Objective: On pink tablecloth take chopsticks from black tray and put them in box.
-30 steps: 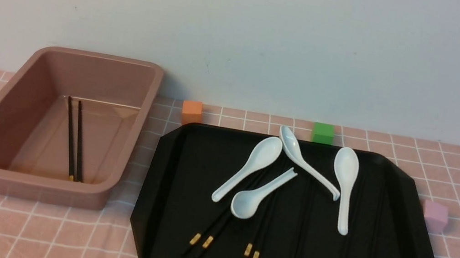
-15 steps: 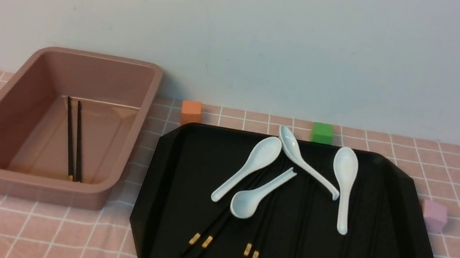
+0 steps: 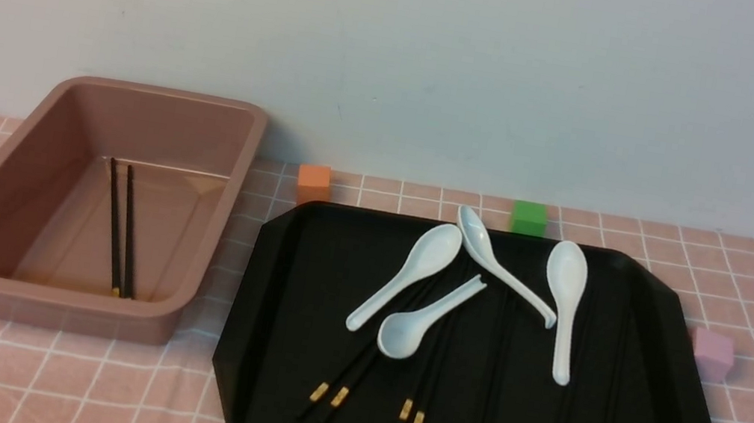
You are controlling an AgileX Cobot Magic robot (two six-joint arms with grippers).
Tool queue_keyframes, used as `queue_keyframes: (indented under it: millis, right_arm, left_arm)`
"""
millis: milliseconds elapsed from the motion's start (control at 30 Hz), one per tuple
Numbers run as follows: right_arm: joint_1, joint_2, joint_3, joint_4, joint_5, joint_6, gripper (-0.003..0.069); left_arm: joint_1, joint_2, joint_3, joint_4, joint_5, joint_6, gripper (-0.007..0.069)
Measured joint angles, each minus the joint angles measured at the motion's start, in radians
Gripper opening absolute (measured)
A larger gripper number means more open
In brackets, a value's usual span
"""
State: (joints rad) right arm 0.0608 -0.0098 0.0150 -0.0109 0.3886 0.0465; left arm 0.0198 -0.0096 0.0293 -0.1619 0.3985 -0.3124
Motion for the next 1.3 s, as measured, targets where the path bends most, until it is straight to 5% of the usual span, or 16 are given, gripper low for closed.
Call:
queue_keyframes:
  millis: [1300]
  right_arm:
    - [0.0, 0.0, 0.0, 0.0, 0.0, 0.0, 0.024]
  left_arm:
    - [0.001, 0.0, 0.0, 0.0, 0.0, 0.0, 0.0022]
